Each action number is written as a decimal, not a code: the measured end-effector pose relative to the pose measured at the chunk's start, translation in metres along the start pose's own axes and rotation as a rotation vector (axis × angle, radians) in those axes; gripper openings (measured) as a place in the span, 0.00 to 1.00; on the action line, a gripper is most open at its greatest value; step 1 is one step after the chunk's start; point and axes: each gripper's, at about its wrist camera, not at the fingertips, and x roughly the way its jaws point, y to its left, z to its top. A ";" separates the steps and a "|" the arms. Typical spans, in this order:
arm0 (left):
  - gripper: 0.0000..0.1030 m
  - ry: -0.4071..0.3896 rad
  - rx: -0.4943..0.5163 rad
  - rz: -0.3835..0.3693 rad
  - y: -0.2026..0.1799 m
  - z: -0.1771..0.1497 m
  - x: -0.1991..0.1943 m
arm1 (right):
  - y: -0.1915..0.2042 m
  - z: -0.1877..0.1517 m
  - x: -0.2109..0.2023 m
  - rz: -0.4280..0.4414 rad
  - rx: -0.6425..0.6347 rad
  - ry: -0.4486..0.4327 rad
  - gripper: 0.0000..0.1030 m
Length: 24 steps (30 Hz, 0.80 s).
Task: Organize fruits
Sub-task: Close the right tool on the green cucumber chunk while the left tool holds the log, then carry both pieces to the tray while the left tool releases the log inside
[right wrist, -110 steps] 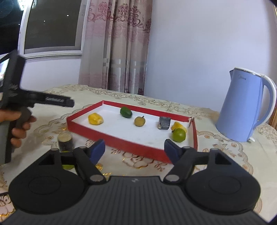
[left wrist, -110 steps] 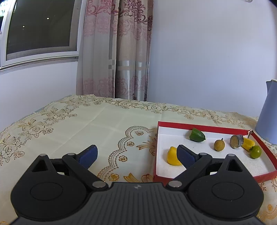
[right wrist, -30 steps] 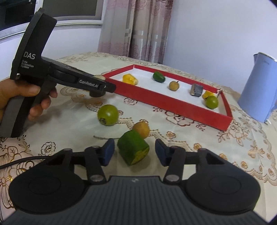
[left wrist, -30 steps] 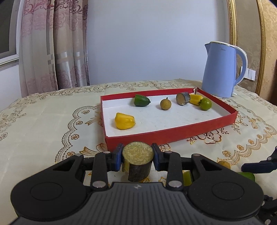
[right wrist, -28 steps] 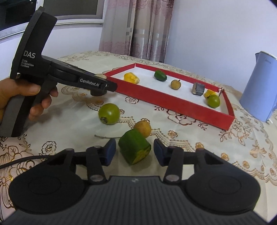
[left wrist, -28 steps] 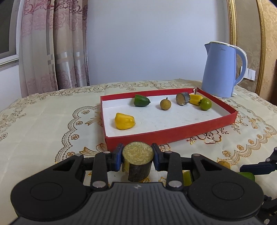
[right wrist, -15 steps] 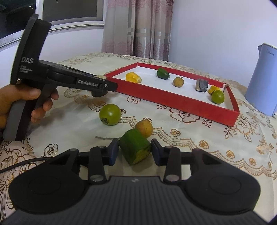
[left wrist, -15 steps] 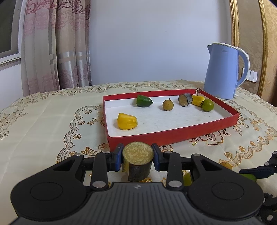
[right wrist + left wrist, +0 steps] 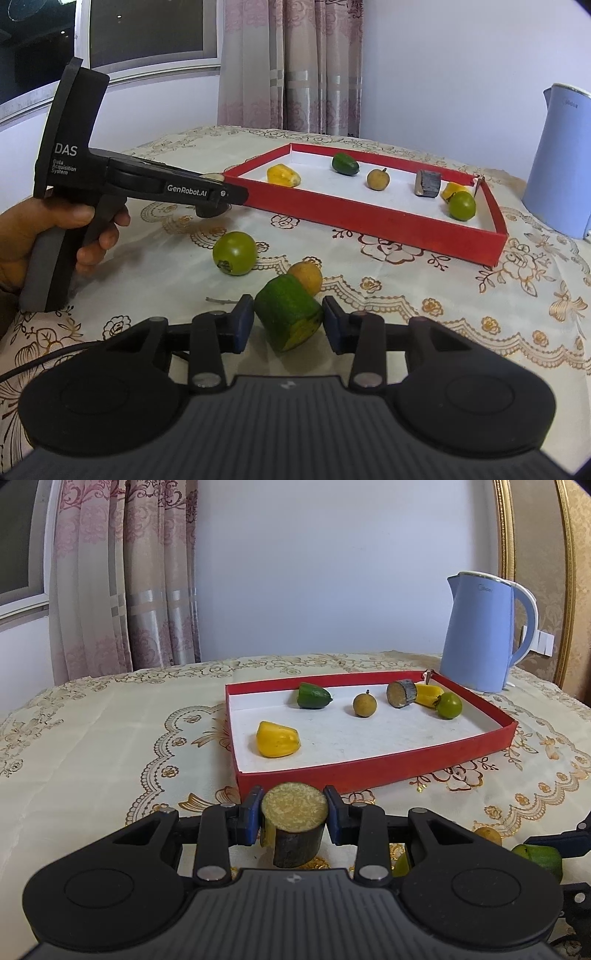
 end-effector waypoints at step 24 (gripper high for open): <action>0.33 0.007 0.051 0.122 -0.017 0.034 0.003 | -0.009 -0.002 -0.003 0.051 0.056 -0.026 0.37</action>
